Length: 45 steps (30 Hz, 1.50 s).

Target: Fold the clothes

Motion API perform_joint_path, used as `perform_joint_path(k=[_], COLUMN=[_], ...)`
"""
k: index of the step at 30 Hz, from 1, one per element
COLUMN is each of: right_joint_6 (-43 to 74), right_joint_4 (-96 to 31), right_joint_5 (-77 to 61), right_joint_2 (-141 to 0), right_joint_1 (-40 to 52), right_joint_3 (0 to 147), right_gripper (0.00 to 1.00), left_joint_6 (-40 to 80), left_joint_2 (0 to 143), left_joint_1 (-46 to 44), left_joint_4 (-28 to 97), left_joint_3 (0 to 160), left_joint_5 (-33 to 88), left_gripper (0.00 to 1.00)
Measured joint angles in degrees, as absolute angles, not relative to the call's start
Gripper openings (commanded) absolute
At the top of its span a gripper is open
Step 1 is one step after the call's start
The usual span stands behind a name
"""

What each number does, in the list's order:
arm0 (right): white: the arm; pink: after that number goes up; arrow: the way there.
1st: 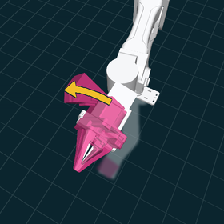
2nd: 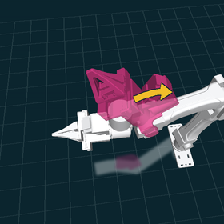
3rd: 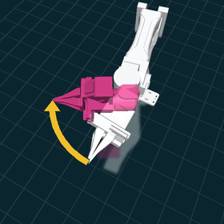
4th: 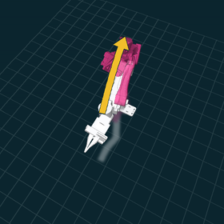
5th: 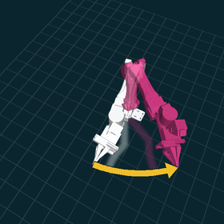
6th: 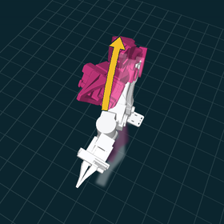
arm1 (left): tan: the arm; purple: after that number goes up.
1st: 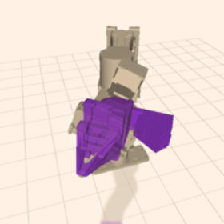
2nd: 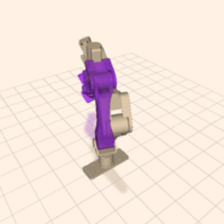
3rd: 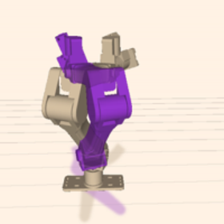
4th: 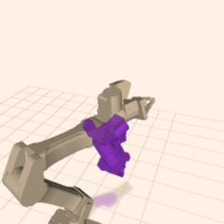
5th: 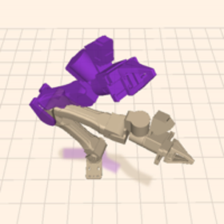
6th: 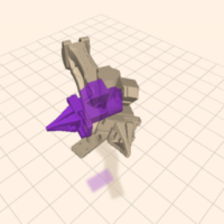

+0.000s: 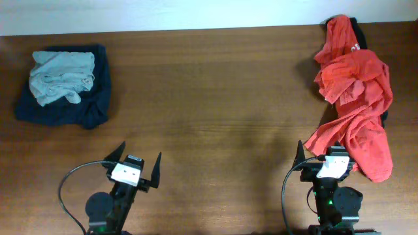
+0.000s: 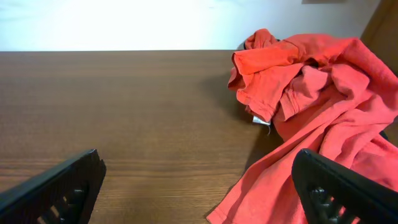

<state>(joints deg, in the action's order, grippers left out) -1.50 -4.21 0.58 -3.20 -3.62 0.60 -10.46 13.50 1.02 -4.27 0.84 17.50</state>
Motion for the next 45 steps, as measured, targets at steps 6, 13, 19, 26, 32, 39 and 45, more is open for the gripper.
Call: perform_joint_path(k=[6, 13, 19, 26, 32, 39, 45], right_joint_6=[-1.5, -1.5, -1.5, -1.5, -1.5, -1.5, -1.5], right_joint_4=[-4.2, -4.2, -4.2, -4.2, -4.2, -4.2, -4.2], right_joint_5=[0.6, 0.6, 0.6, 0.6, 0.6, 0.6, 0.6], right_joint_2=[-3.2, -3.2, -3.2, -3.2, -3.2, -3.2, -3.2], right_joint_1=[-3.6, -3.6, -3.6, -3.6, -3.6, -3.6, -3.6], right_joint_3=[0.6, 0.6, 0.6, 0.6, 0.6, 0.6, 0.6], right_gripper=[0.98, 0.98, 0.98, 0.98, 0.98, 0.98, 0.98], left_joint_6=[-10.5, -10.5, -10.5, -10.5, -10.5, -10.5, -10.5], left_joint_2=[8.8, 5.3, 1.3, 0.9, 0.9, 0.9, 0.9], left_joint_1=[1.0, 1.0, 1.0, 1.0, 1.0, 1.0, 1.0], left_joint_4=[3.0, 3.1, 3.0, 3.0, 3.0, 3.0, 3.0], left_joint_3=[0.7, 0.7, 0.7, 0.7, 0.7, 0.7, 0.7], left_joint_5=[16.4, 15.5, 15.6, 15.6, 15.6, 15.6, 15.6], left_gripper=[0.99, 0.99, 0.99, 0.99, 0.99, 0.99, 0.99])
